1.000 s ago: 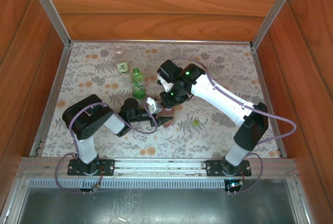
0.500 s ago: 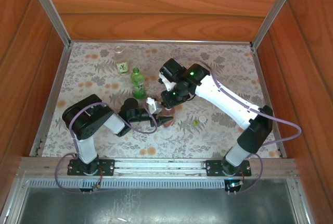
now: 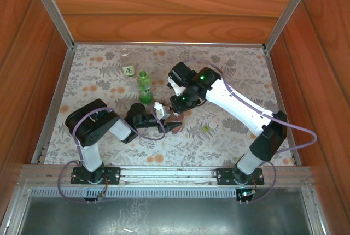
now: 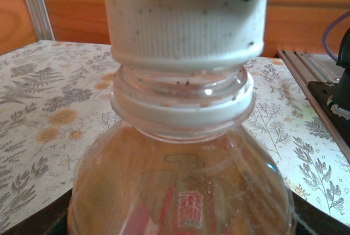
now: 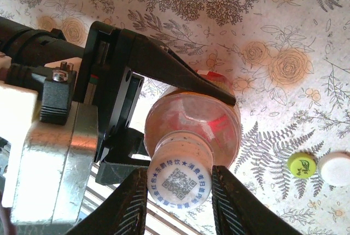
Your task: Screw on the bottle caps
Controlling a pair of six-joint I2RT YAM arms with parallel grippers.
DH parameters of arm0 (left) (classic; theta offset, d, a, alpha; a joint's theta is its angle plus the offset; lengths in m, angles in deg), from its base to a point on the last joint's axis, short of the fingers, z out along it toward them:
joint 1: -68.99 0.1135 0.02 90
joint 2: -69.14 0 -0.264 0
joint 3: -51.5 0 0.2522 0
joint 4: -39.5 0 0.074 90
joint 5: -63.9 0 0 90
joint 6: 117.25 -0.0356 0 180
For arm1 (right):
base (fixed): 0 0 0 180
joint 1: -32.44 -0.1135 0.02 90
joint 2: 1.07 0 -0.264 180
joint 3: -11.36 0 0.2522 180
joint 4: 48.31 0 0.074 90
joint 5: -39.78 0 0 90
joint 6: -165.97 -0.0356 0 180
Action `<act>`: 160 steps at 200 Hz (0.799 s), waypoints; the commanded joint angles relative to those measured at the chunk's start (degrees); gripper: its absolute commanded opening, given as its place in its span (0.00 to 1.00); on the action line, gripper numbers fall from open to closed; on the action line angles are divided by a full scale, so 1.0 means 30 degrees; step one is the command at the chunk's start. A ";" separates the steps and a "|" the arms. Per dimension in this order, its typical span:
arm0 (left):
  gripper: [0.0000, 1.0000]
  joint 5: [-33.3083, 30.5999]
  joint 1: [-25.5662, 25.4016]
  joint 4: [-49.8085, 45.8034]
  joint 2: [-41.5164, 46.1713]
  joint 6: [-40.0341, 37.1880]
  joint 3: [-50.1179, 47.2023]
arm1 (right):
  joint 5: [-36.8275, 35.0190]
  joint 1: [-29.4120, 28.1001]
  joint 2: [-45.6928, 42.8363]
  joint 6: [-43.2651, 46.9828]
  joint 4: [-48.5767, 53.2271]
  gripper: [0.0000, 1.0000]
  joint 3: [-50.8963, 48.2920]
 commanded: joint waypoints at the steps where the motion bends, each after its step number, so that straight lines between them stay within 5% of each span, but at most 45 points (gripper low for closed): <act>1: 0.62 0.0545 0.0011 -0.1510 -0.0368 0.0293 -0.0024 | 0.0204 0.0018 0.0117 -0.0058 0.0041 0.35 -0.0126; 49: 0.62 0.0541 0.0017 -0.1529 -0.0299 0.0285 -0.0067 | 0.0189 0.0018 0.0293 -0.0001 0.0053 0.40 -0.0060; 91: 0.62 0.0560 0.0011 -0.1540 -0.0284 0.0297 -0.0054 | 0.0197 0.0019 0.0257 0.0102 0.0162 0.30 -0.0030; 160: 0.62 0.0824 0.0022 -0.1544 -0.0342 0.0522 0.0079 | -0.0400 -0.0237 0.0140 0.3473 0.0262 0.28 0.0085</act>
